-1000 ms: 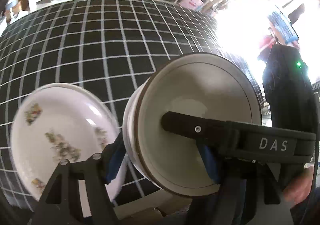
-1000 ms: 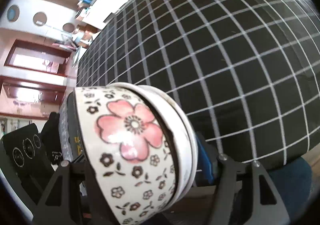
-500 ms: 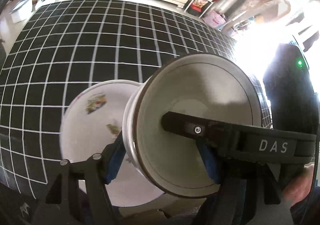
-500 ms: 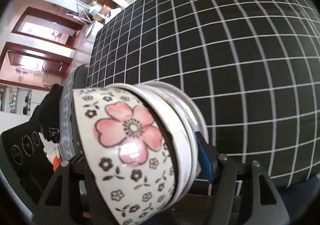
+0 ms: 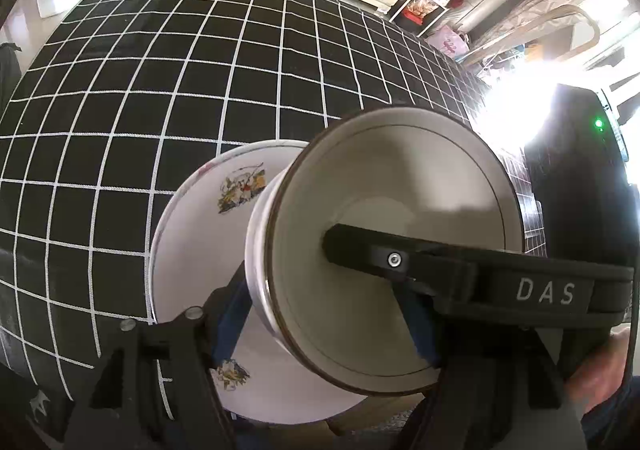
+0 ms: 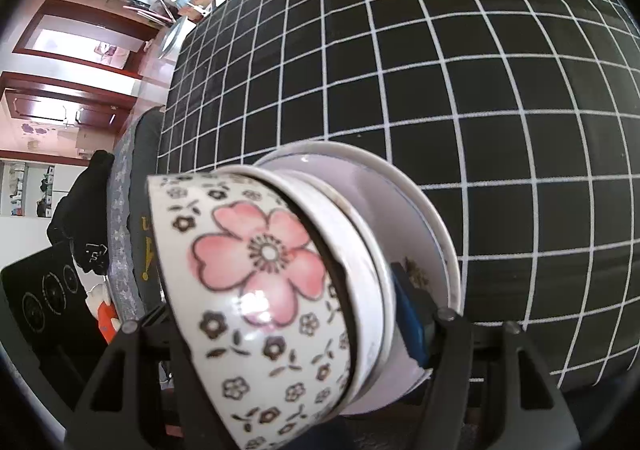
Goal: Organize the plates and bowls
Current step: 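Carry the bowl stack over the floral plate stack with both grippers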
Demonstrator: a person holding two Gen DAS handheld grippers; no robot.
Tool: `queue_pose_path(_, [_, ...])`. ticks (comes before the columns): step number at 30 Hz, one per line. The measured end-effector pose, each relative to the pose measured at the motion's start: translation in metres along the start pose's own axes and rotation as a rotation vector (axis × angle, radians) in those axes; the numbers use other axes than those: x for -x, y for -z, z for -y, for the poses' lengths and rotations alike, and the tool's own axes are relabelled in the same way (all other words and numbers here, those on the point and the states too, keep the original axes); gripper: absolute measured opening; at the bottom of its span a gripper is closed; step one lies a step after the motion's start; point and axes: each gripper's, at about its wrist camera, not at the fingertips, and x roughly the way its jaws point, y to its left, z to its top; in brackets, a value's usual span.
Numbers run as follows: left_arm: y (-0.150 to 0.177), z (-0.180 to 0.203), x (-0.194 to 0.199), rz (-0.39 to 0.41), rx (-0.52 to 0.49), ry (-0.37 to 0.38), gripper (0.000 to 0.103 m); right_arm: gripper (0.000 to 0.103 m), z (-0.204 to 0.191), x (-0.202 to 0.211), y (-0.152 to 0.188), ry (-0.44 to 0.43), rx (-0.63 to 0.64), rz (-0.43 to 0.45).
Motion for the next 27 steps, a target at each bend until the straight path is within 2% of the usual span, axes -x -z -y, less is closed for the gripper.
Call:
queue_pose_path(7, [0.004, -0.003, -0.001, -0.003, 0.001, 0.009, 0.067, 0.069, -0.006, -0.006, -0.002, 0.011, 0.006, 0.003])
queue_pose_path(16, [0.008, -0.007, -0.006, 0.010, -0.036, 0.012, 0.067, 0.069, 0.003, -0.009, 0.002, -0.038, 0.021, 0.011])
queue_pose_path(20, [0.009, -0.013, -0.008, -0.001, -0.012, 0.038, 0.067, 0.069, 0.013, -0.008, 0.003, -0.067, 0.002, 0.001])
queue_pose_path(27, [0.022, -0.028, -0.004, 0.006, 0.005, 0.043, 0.067, 0.069, 0.014, -0.006, 0.005, -0.059, 0.015, 0.006])
